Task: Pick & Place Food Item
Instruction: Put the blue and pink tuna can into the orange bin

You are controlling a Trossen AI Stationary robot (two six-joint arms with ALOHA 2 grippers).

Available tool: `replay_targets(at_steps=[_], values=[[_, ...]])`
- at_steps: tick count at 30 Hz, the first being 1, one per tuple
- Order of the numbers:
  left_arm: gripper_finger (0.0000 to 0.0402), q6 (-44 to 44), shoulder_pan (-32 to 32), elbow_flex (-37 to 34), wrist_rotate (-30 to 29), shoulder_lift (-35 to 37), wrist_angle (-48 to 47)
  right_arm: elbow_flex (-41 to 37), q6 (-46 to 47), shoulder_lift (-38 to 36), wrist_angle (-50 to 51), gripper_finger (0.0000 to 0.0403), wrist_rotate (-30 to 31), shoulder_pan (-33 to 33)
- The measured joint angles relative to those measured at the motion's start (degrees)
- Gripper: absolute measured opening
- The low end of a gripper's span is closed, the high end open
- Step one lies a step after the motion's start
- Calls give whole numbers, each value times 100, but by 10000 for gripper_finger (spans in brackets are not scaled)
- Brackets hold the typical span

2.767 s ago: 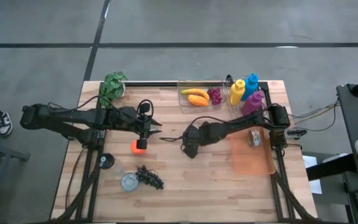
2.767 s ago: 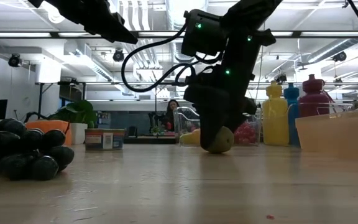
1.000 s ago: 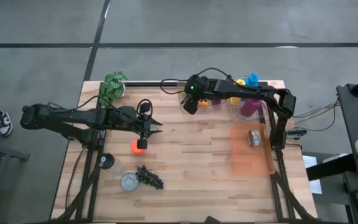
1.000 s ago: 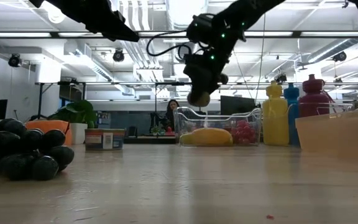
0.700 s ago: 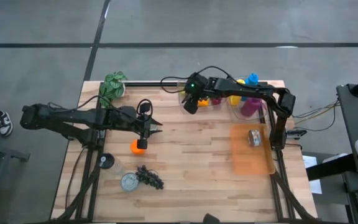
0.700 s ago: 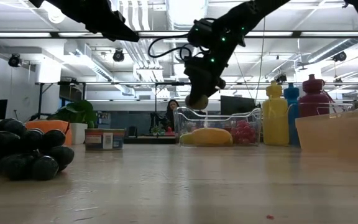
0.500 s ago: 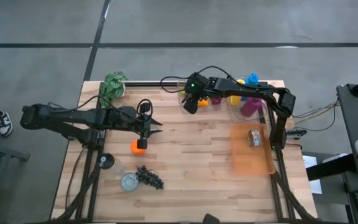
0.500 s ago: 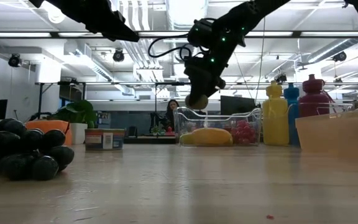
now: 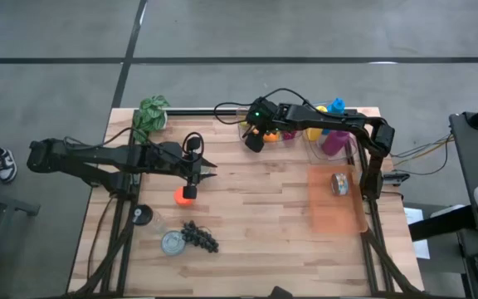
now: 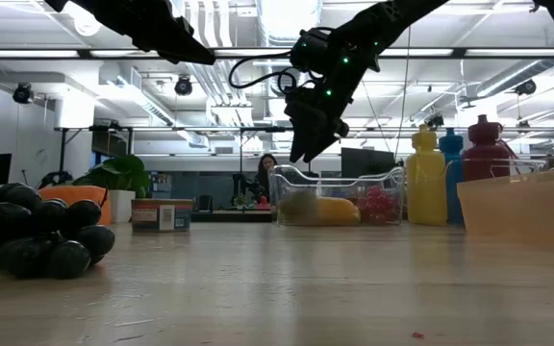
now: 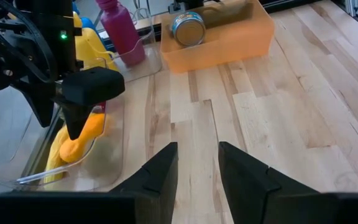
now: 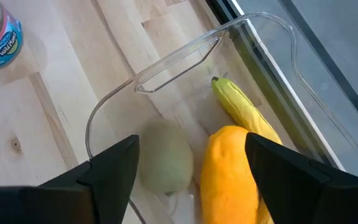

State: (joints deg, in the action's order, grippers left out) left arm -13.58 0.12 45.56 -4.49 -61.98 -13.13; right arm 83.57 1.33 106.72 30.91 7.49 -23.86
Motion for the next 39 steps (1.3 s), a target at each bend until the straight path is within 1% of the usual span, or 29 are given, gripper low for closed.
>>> replay_targets(at_steps=[9, 13, 16, 24, 28, 33, 36, 39], values=[[119, -2, 0, 0, 0, 0, -19, -4, 18, -36, 20, 325, 4, -2], [119, -11, 0, 0, 0, 0, -118, -2, 290, -177, 22, 329, 17, 13], [119, -11, -4, 0, -42, 0, -193, -21, 307, -311, 38, 325, 54, 112], [119, -11, -7, 0, -96, 0, -382, -32, 299, -654, 379, 302, 1101, 773], [119, 7, -7, 0, -351, 0, -441, -50, 308, -890, 523, 291, 1248, 1145], [119, 20, -11, 0, -472, 0, -759, -136, 358, -1173, 575, 278, 1296, 1628], [119, 198, -25, 0, -593, 0, -1021, -310, 465, -1372, 597, 270, 1466, 1927], [119, 415, -75, 0, -702, 0, -1298, -596, 760, -1602, 584, 264, 1706, 2236]])
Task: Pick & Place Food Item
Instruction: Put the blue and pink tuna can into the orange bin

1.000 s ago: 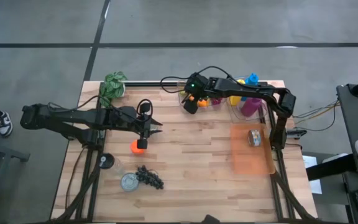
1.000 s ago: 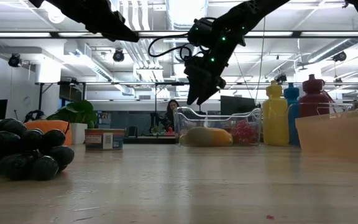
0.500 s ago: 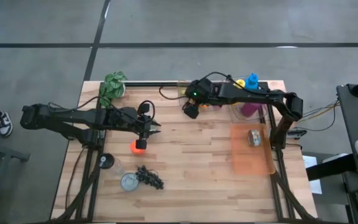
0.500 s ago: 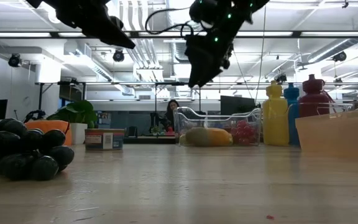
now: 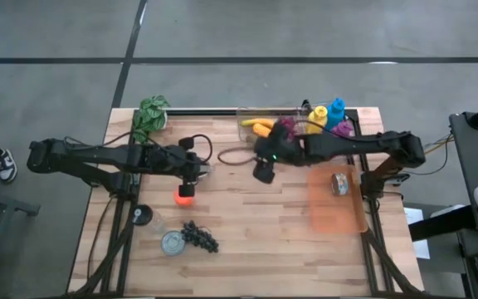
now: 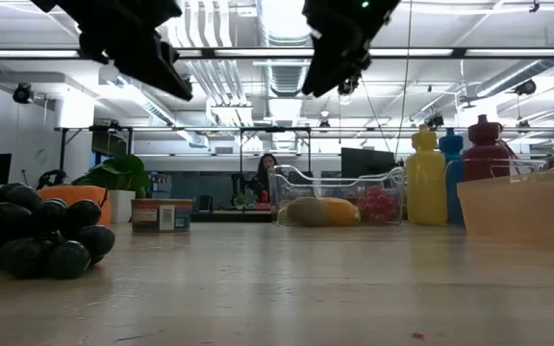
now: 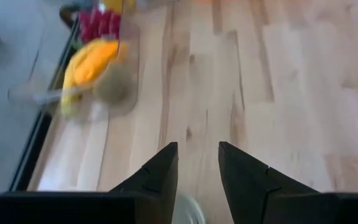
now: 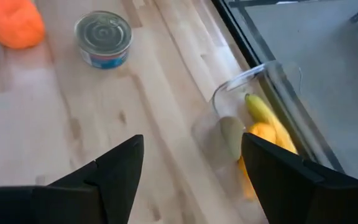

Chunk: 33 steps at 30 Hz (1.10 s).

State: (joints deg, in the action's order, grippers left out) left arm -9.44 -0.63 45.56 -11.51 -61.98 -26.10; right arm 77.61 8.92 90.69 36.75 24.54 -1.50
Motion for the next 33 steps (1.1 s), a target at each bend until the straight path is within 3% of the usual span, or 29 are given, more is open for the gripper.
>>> replay_targets(at_steps=[5, 14, 21, 33], values=[[119, 247, -135, -1, -12, -11, -466, -555, 617, -340, -217, 257, 439, 463], [119, 391, -453, -279, -11, -162, -459, -1264, 1065, -553, -986, 257, 456, 1078], [119, 396, -668, -326, 7, -798, -460, -1526, 1065, -557, -1624, 264, 447, 1411], [119, 503, -962, -248, 230, -1804, -374, -1519, 1055, -557, -1695, 258, 441, 1781]])
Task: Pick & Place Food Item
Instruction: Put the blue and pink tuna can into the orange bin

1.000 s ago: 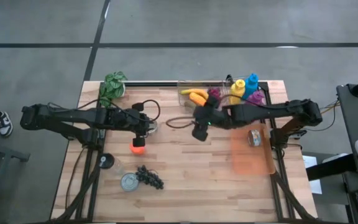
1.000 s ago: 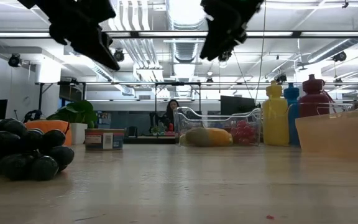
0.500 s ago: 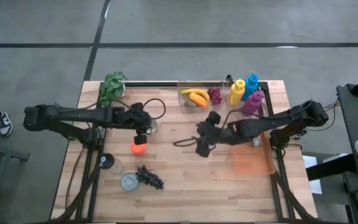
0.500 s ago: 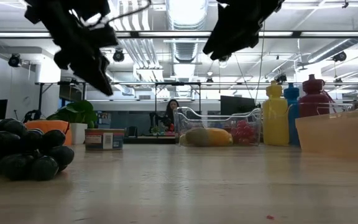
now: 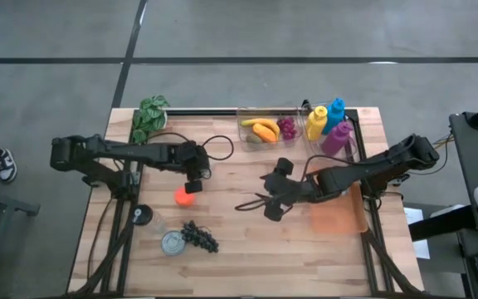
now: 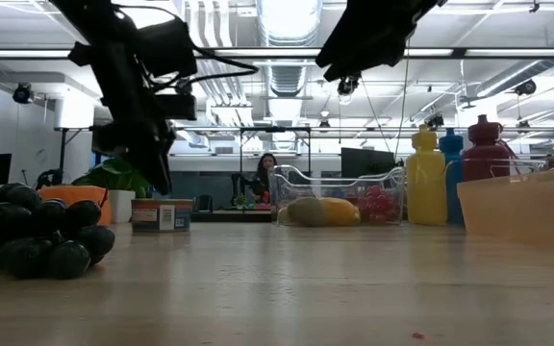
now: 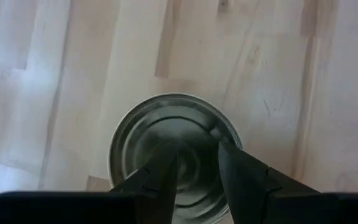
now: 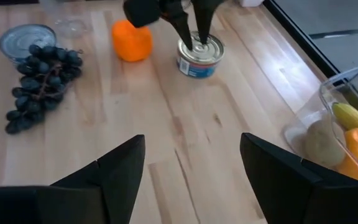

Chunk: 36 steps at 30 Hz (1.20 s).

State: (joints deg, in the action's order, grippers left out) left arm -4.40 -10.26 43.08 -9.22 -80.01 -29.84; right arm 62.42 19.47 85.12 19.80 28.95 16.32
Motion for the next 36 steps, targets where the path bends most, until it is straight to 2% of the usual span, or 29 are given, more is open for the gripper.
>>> replay_targets(at_steps=[12, 18, 25, 36], values=[[119, 219, -390, 73, 24, -103, -24, 4, -46, 0, -82, 252, 4, 33], [119, 251, -501, 71, 584, -102, -53, 4, -55, 0, -84, 262, 7, 31], [118, 249, -512, -6, 585, -100, -22, 4, -57, 2, -88, 267, 13, 29], [118, 169, -538, -110, 584, -98, 95, 4, -57, 2, -89, 248, 14, 29]])
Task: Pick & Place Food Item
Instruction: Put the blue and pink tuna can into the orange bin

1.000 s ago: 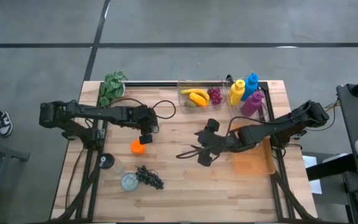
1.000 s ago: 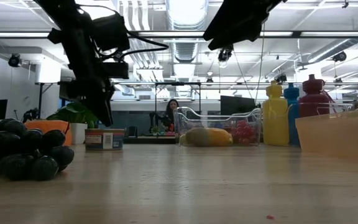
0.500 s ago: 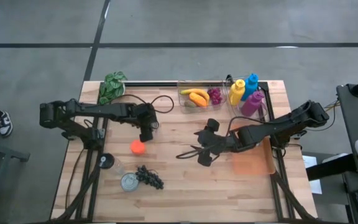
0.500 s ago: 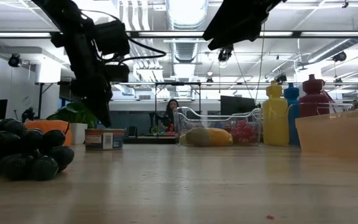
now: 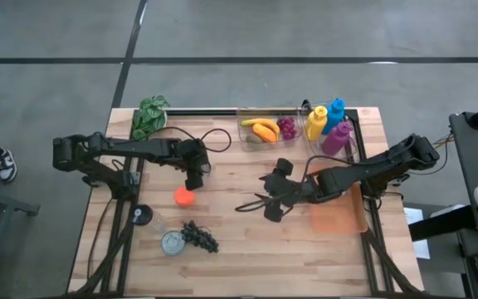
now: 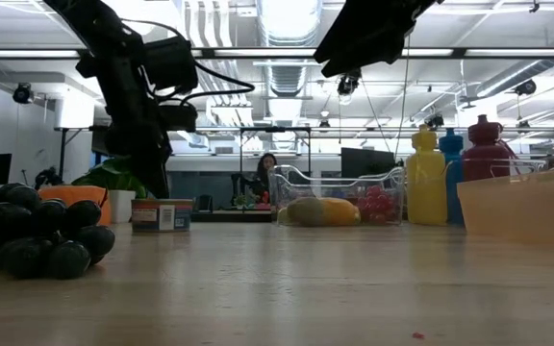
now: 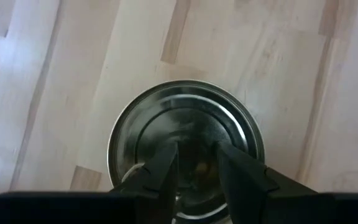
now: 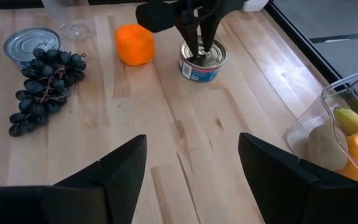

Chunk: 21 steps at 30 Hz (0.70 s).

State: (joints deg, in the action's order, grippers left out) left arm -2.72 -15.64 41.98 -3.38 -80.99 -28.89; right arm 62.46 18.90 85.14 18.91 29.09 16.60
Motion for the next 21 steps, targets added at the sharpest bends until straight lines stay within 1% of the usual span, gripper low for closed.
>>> replay_targets(at_steps=[4, 10, 15, 21], values=[[118, -25, 0, 0, 0, 0, 44, 0, 0, 0, -35, 247, 1, 0], [118, -17, 2, 0, 1, -55, 125, 0, 0, 5, -64, 256, 2, 0], [118, -8, 4, 69, 7, -388, 403, 0, 0, 7, -89, 262, 2, 0], [118, -42, 34, 426, 151, -735, 361, 0, -2, 7, -109, 267, 2, 0]])
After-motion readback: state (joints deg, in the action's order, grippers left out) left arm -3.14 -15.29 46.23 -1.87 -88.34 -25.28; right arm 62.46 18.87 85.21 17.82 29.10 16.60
